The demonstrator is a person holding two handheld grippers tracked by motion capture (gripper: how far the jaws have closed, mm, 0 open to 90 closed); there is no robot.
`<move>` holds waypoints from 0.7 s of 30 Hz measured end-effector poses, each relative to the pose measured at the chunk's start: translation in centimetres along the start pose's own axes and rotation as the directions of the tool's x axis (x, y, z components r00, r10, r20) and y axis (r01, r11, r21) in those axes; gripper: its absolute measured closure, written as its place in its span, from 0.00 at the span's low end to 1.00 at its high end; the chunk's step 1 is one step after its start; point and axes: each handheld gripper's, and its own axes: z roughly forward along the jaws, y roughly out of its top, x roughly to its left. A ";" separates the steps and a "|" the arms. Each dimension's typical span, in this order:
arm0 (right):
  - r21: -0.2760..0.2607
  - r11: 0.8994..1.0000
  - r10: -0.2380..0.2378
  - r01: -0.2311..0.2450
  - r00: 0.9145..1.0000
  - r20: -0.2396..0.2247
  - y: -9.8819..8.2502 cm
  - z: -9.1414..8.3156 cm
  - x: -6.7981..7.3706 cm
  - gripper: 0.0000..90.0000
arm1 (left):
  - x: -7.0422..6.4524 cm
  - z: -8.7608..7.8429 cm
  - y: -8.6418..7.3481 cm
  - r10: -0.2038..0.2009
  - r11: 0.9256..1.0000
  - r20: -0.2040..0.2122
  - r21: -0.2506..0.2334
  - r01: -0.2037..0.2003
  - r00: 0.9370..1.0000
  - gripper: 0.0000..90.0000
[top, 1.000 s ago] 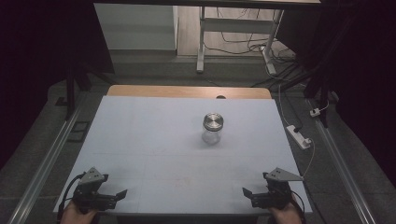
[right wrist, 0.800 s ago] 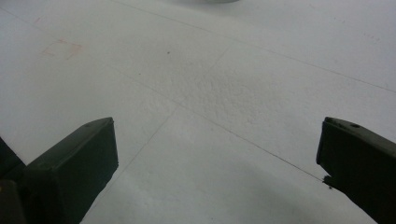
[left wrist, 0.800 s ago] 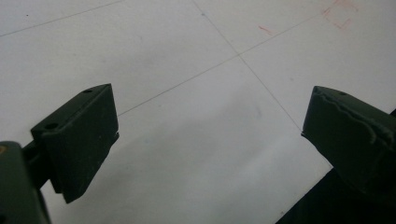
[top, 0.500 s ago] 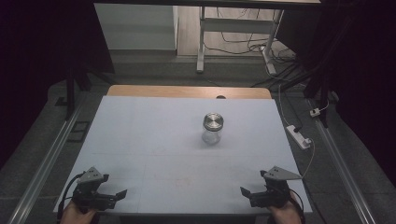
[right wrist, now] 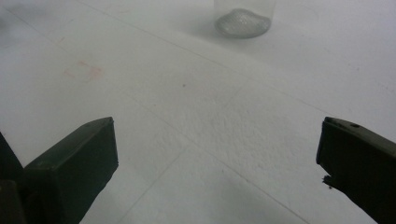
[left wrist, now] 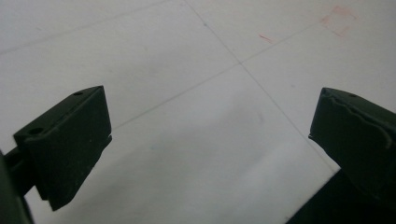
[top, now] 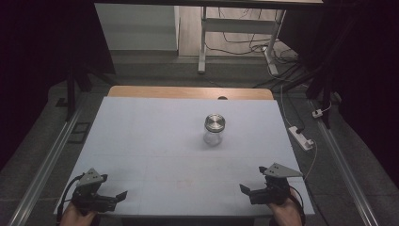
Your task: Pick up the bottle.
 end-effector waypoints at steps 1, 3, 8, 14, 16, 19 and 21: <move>-0.002 1.000 -0.001 0.001 1.000 -0.003 0.1 0.1 0.0 0.00 | 0.1 0.0 0.0 0.003 1.000 -0.006 -0.002 -0.003 1.000 0.00; -0.002 1.000 -0.003 0.003 1.000 -0.006 0.3 0.3 0.0 0.00 | 0.2 0.0 -0.1 -0.002 1.000 -0.024 0.003 0.002 1.000 0.00; 0.003 1.000 -0.002 0.002 1.000 -0.013 0.8 1.0 0.3 0.00 | 0.5 0.0 -0.1 -0.025 1.000 -0.029 0.014 0.025 0.999 0.00; -0.003 1.000 0.003 -0.003 1.000 -0.029 1.3 1.5 0.3 0.00 | 0.9 0.2 0.0 -0.010 0.999 0.044 0.051 0.007 0.999 0.00; -0.005 1.000 -0.005 0.005 0.999 -0.033 1.5 1.6 0.3 0.00 | 1.1 0.2 -0.1 -0.025 0.999 0.064 0.044 0.022 0.998 0.00; -0.012 1.000 -0.012 0.011 0.999 -0.031 2.0 1.9 0.3 0.00 | 1.3 0.1 -0.1 -0.036 0.999 0.077 0.040 0.033 0.996 0.00; -0.018 1.000 -0.015 0.014 0.999 -0.029 2.2 2.1 0.3 0.00 | 1.3 0.2 -0.1 -0.037 0.999 0.076 0.043 0.034 0.996 0.00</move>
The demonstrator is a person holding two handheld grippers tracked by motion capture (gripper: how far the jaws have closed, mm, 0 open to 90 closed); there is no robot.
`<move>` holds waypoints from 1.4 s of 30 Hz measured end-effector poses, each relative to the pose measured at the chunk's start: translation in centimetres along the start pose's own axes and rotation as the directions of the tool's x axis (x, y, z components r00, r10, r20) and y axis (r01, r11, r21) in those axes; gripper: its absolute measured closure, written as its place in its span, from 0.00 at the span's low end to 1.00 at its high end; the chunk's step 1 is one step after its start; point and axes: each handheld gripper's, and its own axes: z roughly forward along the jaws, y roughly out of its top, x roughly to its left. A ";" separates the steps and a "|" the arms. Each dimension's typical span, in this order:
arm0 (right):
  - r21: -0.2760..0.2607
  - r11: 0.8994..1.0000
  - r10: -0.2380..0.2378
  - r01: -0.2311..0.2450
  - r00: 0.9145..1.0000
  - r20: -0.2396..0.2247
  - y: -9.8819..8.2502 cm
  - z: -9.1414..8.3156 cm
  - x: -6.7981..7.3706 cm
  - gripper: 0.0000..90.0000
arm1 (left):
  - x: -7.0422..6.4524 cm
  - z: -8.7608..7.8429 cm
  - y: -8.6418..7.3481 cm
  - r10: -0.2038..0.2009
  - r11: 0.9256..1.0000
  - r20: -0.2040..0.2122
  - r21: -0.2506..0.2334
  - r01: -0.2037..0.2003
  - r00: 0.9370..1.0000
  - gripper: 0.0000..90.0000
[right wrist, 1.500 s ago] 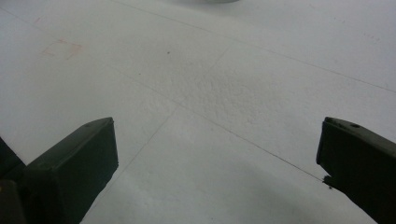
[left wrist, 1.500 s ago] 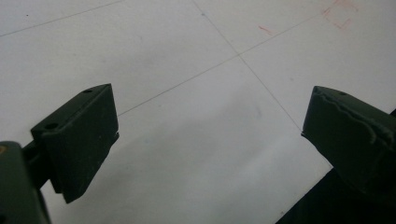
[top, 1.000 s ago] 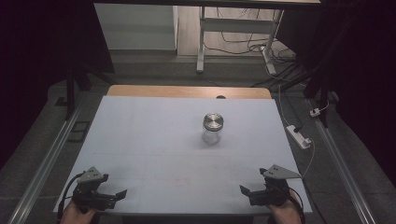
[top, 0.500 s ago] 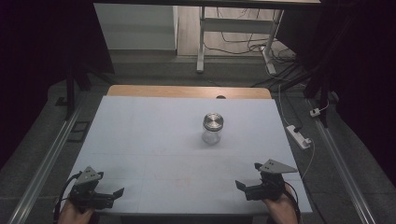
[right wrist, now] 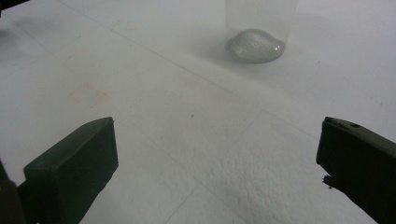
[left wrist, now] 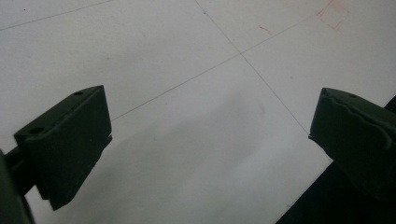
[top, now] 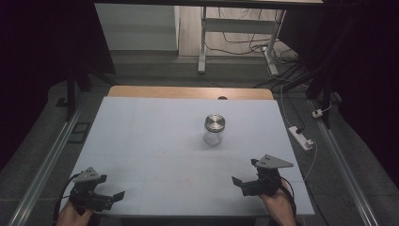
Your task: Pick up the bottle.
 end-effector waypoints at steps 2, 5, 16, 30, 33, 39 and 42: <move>-0.007 1.000 -0.004 0.004 1.000 -0.003 0.2 0.3 -0.1 0.00 | 0.0 0.1 0.0 0.004 1.000 -0.002 0.007 -0.004 1.000 0.00; -0.008 1.000 -0.005 0.005 1.000 -0.008 0.4 0.8 -0.2 0.00 | 0.0 0.1 0.0 0.003 1.000 -0.001 0.006 -0.003 1.000 0.00; -0.006 1.000 0.015 -0.016 0.999 -0.035 2.1 3.3 -1.1 0.00 | 0.0 0.0 -0.1 0.000 1.000 0.000 -0.002 0.000 1.000 0.00; 0.027 1.000 0.003 -0.003 1.000 0.001 4.3 6.7 -1.5 0.00 | 0.1 0.0 -0.1 -0.010 1.000 0.000 -0.002 0.010 1.000 0.00; 0.025 1.000 0.001 -0.001 1.000 0.006 4.7 7.4 -1.7 0.00 | 0.1 0.0 -0.1 -0.012 1.000 0.003 -0.002 0.012 1.000 0.00; 0.012 1.000 -0.004 0.004 1.000 -0.010 5.6 8.6 -2.2 0.00 | 0.2 0.0 -0.1 -0.014 1.000 0.006 0.000 0.014 1.000 0.00; 0.014 1.000 -0.014 0.014 1.000 -0.007 6.1 9.4 -2.4 0.00 | 0.2 0.0 -0.1 -0.013 1.000 0.006 0.000 0.013 1.000 0.00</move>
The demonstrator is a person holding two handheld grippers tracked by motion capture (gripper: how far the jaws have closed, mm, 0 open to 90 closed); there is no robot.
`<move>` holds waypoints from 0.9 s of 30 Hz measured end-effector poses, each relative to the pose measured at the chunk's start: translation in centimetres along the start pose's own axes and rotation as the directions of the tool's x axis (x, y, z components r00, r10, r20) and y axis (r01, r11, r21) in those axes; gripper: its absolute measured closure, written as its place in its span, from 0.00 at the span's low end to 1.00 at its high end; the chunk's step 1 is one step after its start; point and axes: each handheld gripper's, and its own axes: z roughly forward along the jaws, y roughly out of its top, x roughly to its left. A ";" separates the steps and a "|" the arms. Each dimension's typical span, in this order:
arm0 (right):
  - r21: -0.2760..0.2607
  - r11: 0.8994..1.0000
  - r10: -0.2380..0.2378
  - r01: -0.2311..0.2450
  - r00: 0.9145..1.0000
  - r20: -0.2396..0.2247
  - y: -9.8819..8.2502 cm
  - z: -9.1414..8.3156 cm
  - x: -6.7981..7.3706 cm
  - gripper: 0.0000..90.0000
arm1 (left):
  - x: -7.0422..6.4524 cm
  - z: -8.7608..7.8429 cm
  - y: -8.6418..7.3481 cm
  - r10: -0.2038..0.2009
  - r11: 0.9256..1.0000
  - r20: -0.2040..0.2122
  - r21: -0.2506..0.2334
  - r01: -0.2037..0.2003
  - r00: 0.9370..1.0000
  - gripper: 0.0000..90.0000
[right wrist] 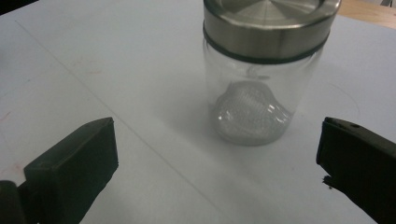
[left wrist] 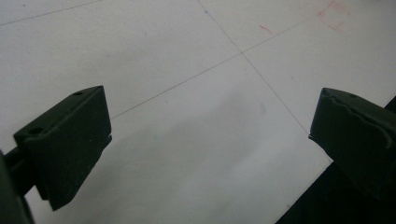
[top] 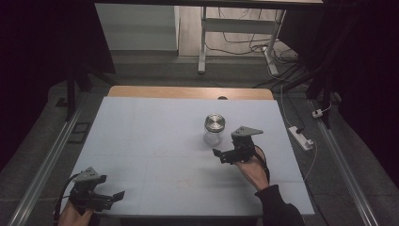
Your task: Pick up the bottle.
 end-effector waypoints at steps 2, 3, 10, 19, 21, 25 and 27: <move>0.008 1.000 0.003 -0.003 1.000 0.001 0.3 0.6 -0.2 0.00 | 0.0 0.0 0.0 0.000 1.000 0.002 0.000 0.000 1.000 0.00; 0.010 1.000 0.003 -0.003 1.000 0.002 0.4 0.9 -0.3 0.00 | 0.0 0.0 0.0 -0.001 1.000 0.002 0.000 0.001 1.000 0.00; 0.034 0.999 0.008 -0.009 1.000 0.028 1.3 3.4 -1.1 0.00 | 0.1 0.0 0.0 -0.006 1.000 0.007 -0.002 0.006 1.000 0.00; 0.036 0.999 0.019 -0.020 0.999 0.046 1.9 6.1 -1.8 0.00 | 0.2 0.0 0.0 -0.011 1.000 0.013 -0.001 0.011 1.000 0.00; 0.041 0.999 0.012 -0.014 0.998 0.057 1.9 6.5 -1.8 0.00 | 0.2 0.0 0.0 -0.012 1.000 0.016 -0.001 0.012 1.000 0.00; 0.022 0.999 0.021 -0.023 0.998 0.064 2.0 7.1 -2.1 0.01 | 0.2 0.0 0.0 -0.012 1.000 0.016 0.002 0.012 1.000 0.00; 0.024 0.999 0.023 -0.025 0.997 0.071 2.0 7.4 -2.3 0.03 | 0.2 0.0 0.0 -0.013 1.000 0.017 0.003 0.013 1.000 0.00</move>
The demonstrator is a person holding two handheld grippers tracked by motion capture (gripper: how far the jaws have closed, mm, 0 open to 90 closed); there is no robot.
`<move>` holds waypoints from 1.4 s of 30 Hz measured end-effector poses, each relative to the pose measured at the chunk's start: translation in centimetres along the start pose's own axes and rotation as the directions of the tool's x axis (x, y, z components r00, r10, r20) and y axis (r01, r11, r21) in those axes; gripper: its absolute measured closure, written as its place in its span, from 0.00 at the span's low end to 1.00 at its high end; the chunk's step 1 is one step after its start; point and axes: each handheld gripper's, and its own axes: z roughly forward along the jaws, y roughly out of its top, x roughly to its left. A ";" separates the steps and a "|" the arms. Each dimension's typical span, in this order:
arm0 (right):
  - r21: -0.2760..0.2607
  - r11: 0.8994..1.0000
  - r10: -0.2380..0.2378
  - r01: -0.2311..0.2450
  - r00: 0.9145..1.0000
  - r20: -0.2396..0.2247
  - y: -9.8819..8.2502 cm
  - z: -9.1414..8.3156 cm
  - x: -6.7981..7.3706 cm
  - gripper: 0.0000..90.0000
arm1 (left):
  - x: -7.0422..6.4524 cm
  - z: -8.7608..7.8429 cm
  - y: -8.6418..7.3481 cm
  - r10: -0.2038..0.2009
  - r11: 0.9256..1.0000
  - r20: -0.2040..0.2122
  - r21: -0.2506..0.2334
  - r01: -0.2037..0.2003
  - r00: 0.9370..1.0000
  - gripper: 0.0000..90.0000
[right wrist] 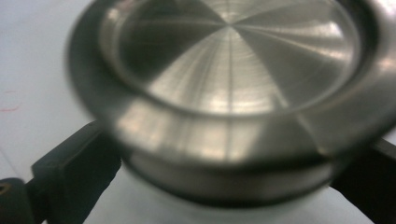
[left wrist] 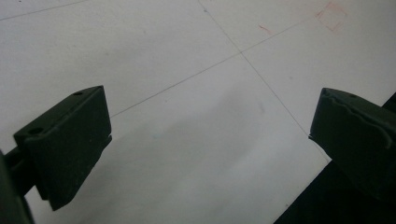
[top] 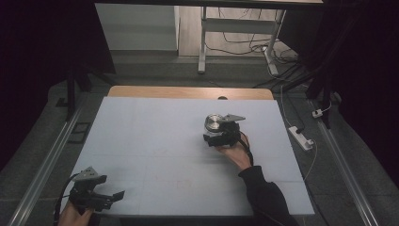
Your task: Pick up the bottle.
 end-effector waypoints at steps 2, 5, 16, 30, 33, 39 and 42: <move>-0.018 1.000 0.003 -0.003 1.000 0.002 0.0 0.2 -0.1 0.06 | 0.0 0.0 0.0 -0.001 1.000 0.001 0.001 0.001 1.000 0.00; -0.033 0.999 -0.003 0.003 1.000 0.007 0.0 0.3 -0.2 0.13 | 0.0 0.0 0.0 -0.001 1.000 0.002 0.002 0.001 1.000 0.00; -0.030 0.999 -0.025 0.026 0.999 0.040 -0.1 -0.2 0.3 0.17 | 0.1 -0.1 0.0 -0.005 1.000 0.012 -0.007 0.005 1.000 0.00; -0.029 0.997 -0.072 0.072 0.997 0.000 0.2 -2.5 2.1 0.17 | 0.1 -0.2 -0.1 -0.002 1.000 0.019 -0.013 0.003 1.000 0.00; -0.034 0.996 -0.082 0.082 0.996 -0.022 0.2 -3.2 2.7 0.17 | 0.1 -0.2 -0.1 0.000 1.000 0.018 -0.013 0.001 1.000 0.00; -0.042 0.994 -0.103 0.100 0.993 -0.062 -0.1 -4.5 4.2 0.17 | 0.1 -0.2 -0.1 -0.003 1.000 0.019 -0.014 0.003 1.000 0.00; -0.049 0.991 -0.126 0.123 0.989 -0.075 -0.2 -5.3 5.0 0.17 | 0.1 -0.2 -0.1 -0.002 1.000 0.018 -0.013 0.002 1.000 0.00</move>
